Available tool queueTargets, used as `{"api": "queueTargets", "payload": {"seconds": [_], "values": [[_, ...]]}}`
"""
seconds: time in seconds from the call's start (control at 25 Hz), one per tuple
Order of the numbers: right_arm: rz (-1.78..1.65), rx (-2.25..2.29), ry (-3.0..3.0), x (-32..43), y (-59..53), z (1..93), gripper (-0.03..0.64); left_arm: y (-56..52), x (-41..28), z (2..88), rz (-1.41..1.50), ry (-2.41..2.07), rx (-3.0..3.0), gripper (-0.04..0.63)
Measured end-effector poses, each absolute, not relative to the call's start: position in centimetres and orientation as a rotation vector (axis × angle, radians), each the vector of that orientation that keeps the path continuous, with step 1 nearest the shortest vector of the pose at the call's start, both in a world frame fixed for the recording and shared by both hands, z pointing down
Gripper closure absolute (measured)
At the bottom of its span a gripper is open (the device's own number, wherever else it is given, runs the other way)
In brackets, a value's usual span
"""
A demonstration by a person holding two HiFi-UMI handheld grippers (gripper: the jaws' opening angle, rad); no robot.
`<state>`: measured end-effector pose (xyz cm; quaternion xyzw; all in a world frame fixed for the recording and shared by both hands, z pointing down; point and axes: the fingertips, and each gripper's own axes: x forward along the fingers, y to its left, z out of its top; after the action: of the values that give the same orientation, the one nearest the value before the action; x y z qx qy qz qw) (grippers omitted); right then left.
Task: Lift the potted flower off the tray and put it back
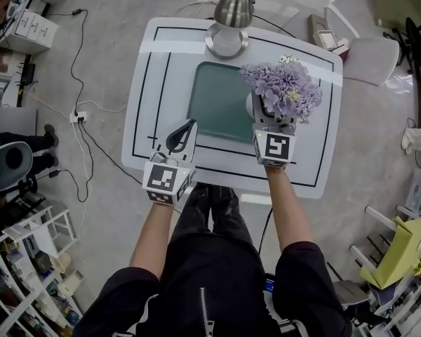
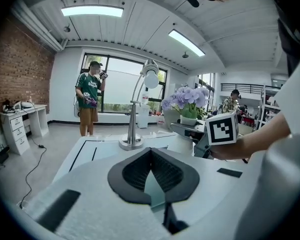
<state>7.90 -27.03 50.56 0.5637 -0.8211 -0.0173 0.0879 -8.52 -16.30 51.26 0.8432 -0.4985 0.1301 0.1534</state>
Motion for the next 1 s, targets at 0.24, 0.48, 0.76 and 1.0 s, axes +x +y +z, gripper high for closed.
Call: {"api": "queueTargets", "payload": {"seconds": [0.24,0.48,0.76,1.0], "values": [[-0.041,1.687,-2.427,7.9,-28.3,51.8,0.377,-16.4,-9.5,51.9,0.376,-1.446,2.394,0.591],[-0.009,1.730,-2.418,8.6,-28.1,52.3,0.377,-16.5,-9.8,52.2,0.372,-1.441,2.388,0.591],[0.030,1.705,-2.421,8.6,-28.1,52.4,0.345,-16.2,-9.4,51.8,0.366,-1.424,2.405,0.591],[0.103,1.730,-2.387,9.4,-27.4,52.7,0.327,-15.8,-9.2,51.3,0.347,-1.415,2.421,0.591]]}}
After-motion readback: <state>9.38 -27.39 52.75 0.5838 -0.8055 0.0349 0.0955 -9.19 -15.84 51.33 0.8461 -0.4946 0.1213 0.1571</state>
